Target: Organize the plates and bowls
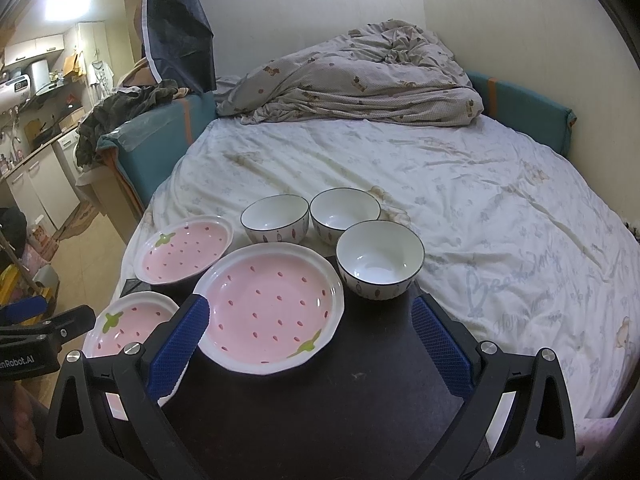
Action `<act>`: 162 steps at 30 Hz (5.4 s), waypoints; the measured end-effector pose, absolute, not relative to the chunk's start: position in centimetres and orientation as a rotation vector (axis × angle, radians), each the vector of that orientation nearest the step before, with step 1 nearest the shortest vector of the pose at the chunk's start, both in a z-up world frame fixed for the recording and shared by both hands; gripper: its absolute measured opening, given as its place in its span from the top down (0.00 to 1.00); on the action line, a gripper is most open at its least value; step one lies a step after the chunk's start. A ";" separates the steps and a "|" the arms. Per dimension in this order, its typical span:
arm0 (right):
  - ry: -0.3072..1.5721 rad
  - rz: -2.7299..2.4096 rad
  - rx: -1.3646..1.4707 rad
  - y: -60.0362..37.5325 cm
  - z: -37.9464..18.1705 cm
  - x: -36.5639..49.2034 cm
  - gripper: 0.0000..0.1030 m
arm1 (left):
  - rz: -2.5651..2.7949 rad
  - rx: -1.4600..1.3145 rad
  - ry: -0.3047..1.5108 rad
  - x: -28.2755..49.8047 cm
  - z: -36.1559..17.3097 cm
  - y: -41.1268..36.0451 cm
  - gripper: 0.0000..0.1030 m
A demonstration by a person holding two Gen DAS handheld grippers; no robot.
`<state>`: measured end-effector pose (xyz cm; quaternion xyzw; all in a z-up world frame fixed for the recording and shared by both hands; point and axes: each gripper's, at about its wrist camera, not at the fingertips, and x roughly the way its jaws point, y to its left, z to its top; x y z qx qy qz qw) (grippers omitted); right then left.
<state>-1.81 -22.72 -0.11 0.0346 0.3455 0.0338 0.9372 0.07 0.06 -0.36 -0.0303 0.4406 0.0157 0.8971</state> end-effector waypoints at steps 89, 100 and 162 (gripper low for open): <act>1.421 0.549 0.548 -14.3 -14.1 4.4 0.62 | 0.084 -0.398 1.424 8.6 -12.1 15.1 0.55; 1.412 0.546 0.501 -12.5 -15.7 6.3 0.75 | 0.088 -0.400 1.477 8.5 -13.9 14.7 0.70; 1.190 0.291 0.651 -27.6 -12.9 6.6 0.81 | -0.171 -0.268 1.416 13.1 -11.1 -1.9 0.71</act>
